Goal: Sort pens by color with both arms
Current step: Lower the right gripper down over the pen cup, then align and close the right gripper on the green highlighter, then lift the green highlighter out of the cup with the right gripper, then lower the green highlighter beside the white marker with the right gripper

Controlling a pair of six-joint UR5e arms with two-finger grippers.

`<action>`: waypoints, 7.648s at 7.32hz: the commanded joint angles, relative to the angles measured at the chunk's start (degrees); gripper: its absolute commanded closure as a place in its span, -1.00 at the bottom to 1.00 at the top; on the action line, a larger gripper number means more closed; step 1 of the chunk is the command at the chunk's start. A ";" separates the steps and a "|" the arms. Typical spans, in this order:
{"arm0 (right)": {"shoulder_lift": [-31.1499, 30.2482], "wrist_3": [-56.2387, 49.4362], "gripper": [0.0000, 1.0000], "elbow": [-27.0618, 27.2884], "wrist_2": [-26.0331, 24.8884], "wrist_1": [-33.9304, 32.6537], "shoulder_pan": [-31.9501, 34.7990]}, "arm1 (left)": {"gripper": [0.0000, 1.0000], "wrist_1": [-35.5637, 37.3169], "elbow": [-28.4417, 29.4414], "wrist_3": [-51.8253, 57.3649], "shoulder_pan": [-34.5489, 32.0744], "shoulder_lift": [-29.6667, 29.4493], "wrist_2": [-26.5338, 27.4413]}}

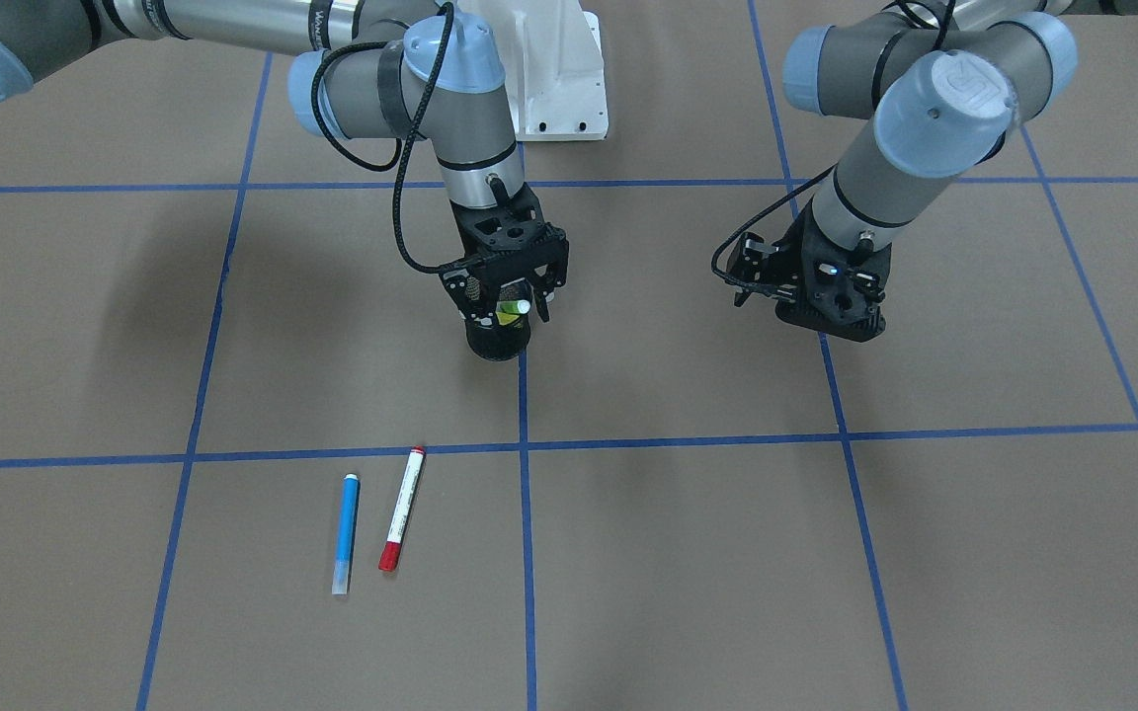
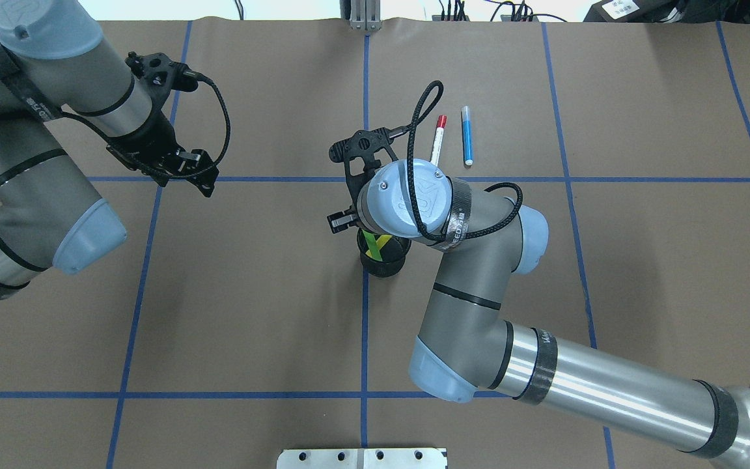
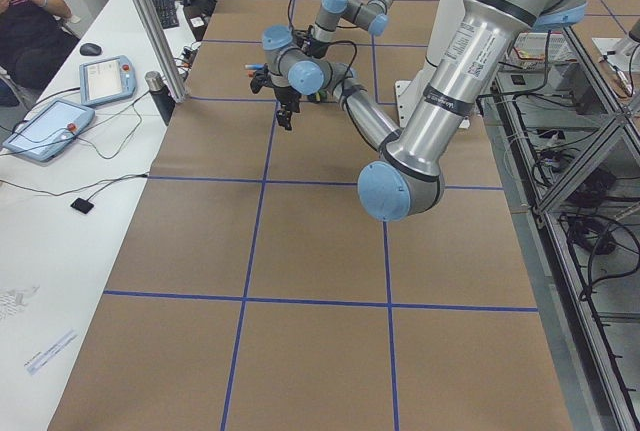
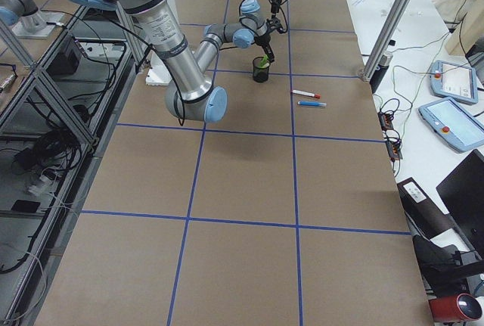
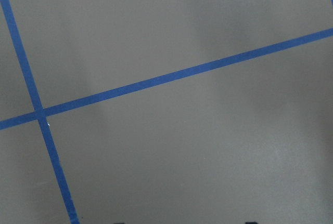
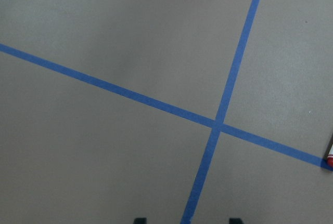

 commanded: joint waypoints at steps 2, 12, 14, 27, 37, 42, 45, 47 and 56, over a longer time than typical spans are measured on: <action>-0.31 0.33 -0.19 0.89 0.22 0.00 -0.67 | -0.64 0.00 0.07 -0.08 0.06 0.00 0.06; -0.04 0.42 0.19 1.42 0.40 -0.17 -0.67 | -0.64 0.00 0.16 -0.43 0.15 0.00 0.06; -0.13 0.42 0.26 1.42 0.40 -0.26 -0.67 | -0.64 0.00 0.16 -0.43 0.15 0.00 0.06; -0.48 0.59 0.61 4.39 1.62 -2.61 -1.02 | -0.64 0.00 0.51 -0.43 0.24 -0.17 0.06; 5.65 3.84 0.66 7.07 16.98 -14.85 12.85 | -0.64 0.00 0.60 -1.56 0.32 -0.53 0.15; 15.15 6.04 0.72 -15.34 27.20 -13.97 21.38 | -0.65 0.00 -0.27 -3.15 0.41 -0.70 1.55; 16.56 5.69 0.73 -26.76 27.38 -6.09 21.65 | -0.65 0.00 -0.45 -3.42 0.50 -0.61 1.56; 19.89 5.16 0.74 -34.40 27.38 -5.01 21.39 | -0.65 0.00 -0.54 -3.42 0.76 -0.53 1.91; 19.47 5.16 0.43 -38.40 25.36 -0.36 19.19 | -0.66 0.00 -0.54 -3.42 0.94 -0.61 1.91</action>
